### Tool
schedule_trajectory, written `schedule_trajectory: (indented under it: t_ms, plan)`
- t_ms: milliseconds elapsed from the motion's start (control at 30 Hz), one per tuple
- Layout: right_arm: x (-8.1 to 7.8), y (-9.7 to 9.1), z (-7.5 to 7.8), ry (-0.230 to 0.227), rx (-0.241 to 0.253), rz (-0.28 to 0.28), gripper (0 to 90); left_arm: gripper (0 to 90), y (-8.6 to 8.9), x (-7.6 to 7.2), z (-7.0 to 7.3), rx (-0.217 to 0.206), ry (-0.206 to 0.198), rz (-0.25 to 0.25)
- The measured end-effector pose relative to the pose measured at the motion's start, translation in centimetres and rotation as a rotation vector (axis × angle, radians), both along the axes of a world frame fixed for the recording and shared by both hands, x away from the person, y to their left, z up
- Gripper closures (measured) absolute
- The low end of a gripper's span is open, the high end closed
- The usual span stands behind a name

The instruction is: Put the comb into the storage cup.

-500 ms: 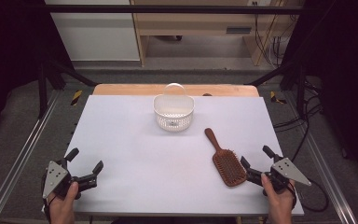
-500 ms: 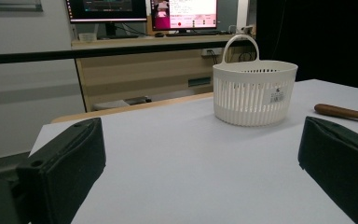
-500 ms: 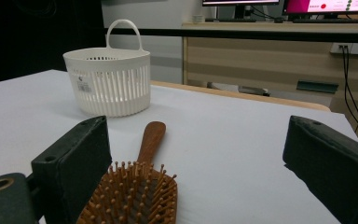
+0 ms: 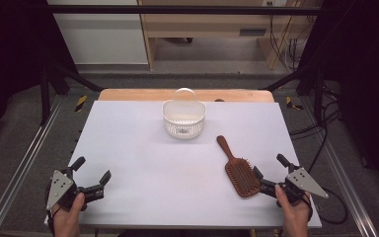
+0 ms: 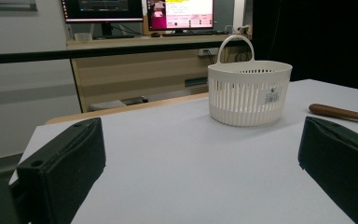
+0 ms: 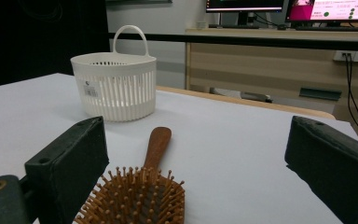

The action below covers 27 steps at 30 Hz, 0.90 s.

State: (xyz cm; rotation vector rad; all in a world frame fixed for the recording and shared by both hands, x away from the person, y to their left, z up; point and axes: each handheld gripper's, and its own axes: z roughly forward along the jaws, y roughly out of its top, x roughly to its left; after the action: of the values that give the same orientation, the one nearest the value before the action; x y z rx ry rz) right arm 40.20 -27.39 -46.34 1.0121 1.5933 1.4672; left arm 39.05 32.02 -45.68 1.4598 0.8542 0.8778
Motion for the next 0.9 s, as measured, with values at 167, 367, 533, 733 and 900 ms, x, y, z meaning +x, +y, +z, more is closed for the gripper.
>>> schedule_trajectory:
  t_ms: [167,367,533,733,900]
  plan:
    - [0.0,0.3,0.0,0.000,-0.009,0.010,6.0,0.5,0.0,0.0,0.0,-0.006,0.004,0.002]
    - [0.0,0.6,0.0,0.012,-0.006,0.007,6.8,0.6,-0.2,0.1,-0.1,-0.004,0.015,0.001]
    - [-0.1,1.0,0.2,0.019,-0.004,-0.003,7.2,0.6,-0.2,0.1,-0.1,-0.003,0.016,0.003]
    - [-0.4,1.7,0.2,0.038,-0.019,0.014,11.6,0.5,-0.1,0.0,0.0,0.009,0.017,0.010]
    - [-1.1,2.3,0.5,0.039,-0.057,0.056,29.4,0.5,0.0,0.0,0.0,0.000,0.016,0.018]
